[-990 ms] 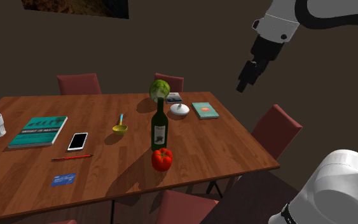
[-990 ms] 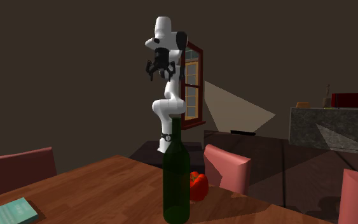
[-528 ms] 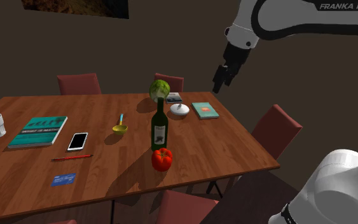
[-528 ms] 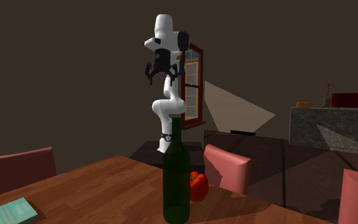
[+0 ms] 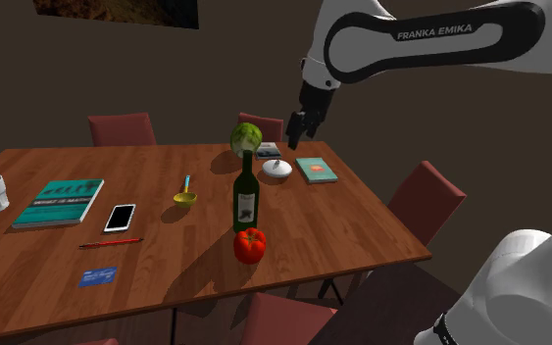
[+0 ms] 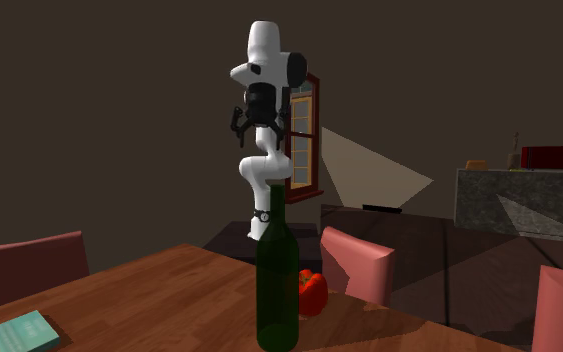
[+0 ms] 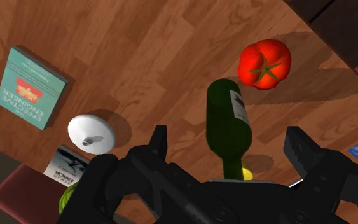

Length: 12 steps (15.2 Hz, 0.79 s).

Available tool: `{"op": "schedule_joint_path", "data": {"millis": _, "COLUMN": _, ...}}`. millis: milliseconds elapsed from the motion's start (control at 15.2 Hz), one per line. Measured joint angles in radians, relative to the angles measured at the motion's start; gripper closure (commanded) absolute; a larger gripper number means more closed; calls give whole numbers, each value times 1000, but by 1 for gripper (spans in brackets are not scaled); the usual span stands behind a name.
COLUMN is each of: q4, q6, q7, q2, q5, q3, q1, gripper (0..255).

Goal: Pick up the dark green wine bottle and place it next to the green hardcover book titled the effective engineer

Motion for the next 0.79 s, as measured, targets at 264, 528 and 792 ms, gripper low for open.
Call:
{"op": "schedule_joint_path", "data": {"millis": 264, "q4": 87, "q6": 53, "q7": -1, "q2": 140, "q5": -14, "q3": 16, "q1": 8, "gripper": 0}}
{"op": "schedule_joint_path", "data": {"millis": 528, "q4": 201, "q6": 83, "q7": 10, "q2": 285, "q5": -37, "q3": 36, "q1": 22, "gripper": 0}}
{"op": "schedule_joint_path", "data": {"millis": 792, "q4": 329, "q6": 95, "q7": 15, "q2": 427, "q5": -62, "q3": 48, "q1": 38, "gripper": 0}}
